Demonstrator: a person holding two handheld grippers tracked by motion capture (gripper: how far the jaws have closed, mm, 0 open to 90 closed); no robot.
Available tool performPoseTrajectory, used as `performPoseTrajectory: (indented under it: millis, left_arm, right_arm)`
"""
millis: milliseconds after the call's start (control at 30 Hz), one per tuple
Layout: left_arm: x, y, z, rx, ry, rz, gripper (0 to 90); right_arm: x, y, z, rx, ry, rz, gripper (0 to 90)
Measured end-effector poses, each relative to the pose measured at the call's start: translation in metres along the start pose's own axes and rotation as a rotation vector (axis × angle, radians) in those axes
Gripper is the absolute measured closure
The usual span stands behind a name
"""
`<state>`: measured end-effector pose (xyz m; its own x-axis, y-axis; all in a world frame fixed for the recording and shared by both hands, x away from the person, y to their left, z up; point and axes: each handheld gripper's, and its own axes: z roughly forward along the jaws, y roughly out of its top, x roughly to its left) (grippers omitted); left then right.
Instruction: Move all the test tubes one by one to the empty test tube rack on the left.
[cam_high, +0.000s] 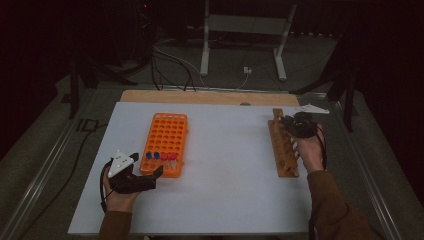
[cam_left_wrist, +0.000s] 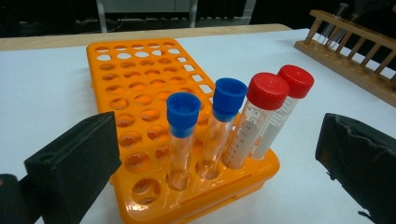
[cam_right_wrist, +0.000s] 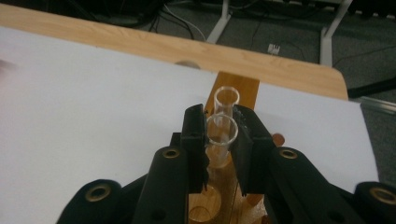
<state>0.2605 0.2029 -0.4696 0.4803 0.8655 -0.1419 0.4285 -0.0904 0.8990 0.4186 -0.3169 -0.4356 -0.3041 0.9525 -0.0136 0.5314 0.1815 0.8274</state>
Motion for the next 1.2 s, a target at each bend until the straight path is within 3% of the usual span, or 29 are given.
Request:
performPoseTrajectory:
  millis: [300,533,867,1200]
  left_arm:
    - [0.000,0.000,-0.001,-0.001,0.001,0.005,0.6]
    - [0.001,0.002,-0.003,-0.016,0.005,0.005,0.6]
    - [-0.002,0.009,-0.012,-0.059,0.015,0.011,0.6]
    - [-0.023,0.026,-0.019,-0.092,0.022,0.069,0.6]
  right_arm:
    - [0.001,0.009,-0.024,-0.060,-0.011,-0.023,76.7]
    - [0.005,0.020,-0.047,-0.121,0.012,-0.048,76.7]
    - [0.025,0.018,-0.067,-0.146,0.119,-0.076,76.7]
    - [0.057,0.007,-0.072,-0.090,0.217,-0.146,76.7]
